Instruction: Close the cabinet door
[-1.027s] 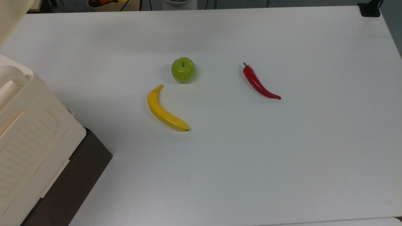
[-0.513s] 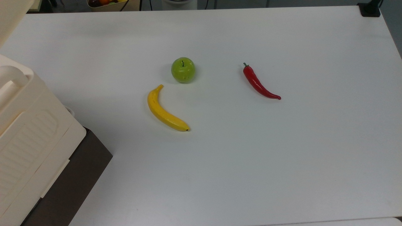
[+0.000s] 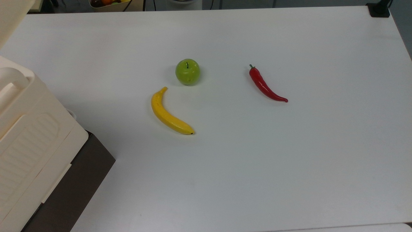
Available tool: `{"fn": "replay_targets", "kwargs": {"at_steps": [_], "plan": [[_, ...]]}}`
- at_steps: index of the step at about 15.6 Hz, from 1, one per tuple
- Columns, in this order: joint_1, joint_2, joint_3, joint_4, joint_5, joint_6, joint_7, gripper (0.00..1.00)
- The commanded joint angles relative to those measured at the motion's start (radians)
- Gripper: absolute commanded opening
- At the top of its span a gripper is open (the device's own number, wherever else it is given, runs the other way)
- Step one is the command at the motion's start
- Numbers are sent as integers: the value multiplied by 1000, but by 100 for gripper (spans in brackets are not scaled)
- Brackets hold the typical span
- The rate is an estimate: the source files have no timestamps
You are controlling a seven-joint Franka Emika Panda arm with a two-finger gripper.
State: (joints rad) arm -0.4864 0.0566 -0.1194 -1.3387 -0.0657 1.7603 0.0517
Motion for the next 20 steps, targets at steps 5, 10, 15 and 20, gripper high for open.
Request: {"fn": "replay_targets", "kwargs": {"at_steps": [5,10,15,20], "plan": [[-3,28,-36,-33,93,19,-95,0],[14,40,-19,-34,171,25,-89,0],[100,54,-14,-36,191,86,-44,0],[190,83,-13,-36,191,201,55,0]]}}
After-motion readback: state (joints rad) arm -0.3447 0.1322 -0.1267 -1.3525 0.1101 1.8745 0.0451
